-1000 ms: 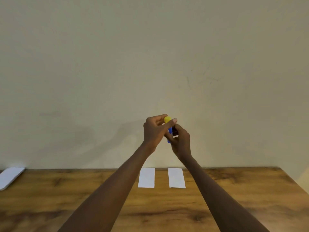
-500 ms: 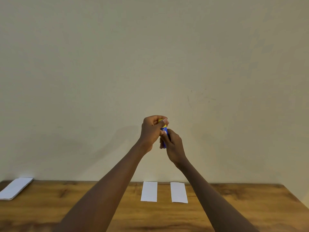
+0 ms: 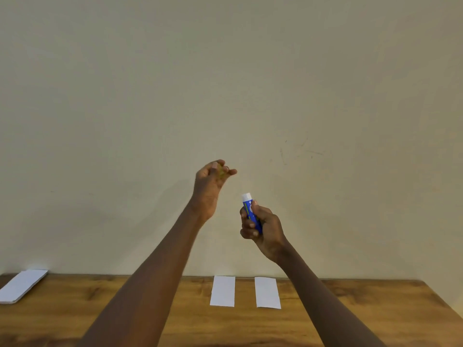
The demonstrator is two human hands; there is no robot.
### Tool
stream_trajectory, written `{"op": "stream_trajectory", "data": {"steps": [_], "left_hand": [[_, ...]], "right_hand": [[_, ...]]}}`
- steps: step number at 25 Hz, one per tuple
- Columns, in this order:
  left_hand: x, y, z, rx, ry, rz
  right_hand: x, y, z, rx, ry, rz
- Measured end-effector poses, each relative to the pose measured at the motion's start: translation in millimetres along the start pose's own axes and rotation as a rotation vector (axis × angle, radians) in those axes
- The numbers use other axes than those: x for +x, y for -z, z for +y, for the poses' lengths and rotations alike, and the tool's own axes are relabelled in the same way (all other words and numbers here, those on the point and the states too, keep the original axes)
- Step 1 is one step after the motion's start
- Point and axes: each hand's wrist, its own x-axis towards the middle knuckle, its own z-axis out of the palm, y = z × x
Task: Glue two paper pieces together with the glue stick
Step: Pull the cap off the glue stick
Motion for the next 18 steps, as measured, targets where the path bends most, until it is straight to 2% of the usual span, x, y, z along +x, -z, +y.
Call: {"op": "stream_trajectory", "data": {"steps": [2,6,10,14,18], "left_hand": [[-0.8,10.4,0.8,0.136,0.0,-0.029],[-15.6,19.5,-20.8,0.351,0.121,-0.071],[-24.2,33.9,-45.1,0.4,0.212,-0.048],[-38.6,37.6,-74.5,0.442,0.31,-0.165],[-38.6,27.1,-84.2,0.455,0.268,-0.138]], "right_hand": [[-2.7,5.6,2.8,0.017,0.007,0.033],[1.1,7.2,4.8,-0.007,0.114,0.074],[0.2,14.9,21.0,-0.082,0.121,0.096],[-4.6,23.7,52.7,-0.154,0.084,0.149],[-1.7,24.7,64.8,-0.108,0.104,0.183]]}}
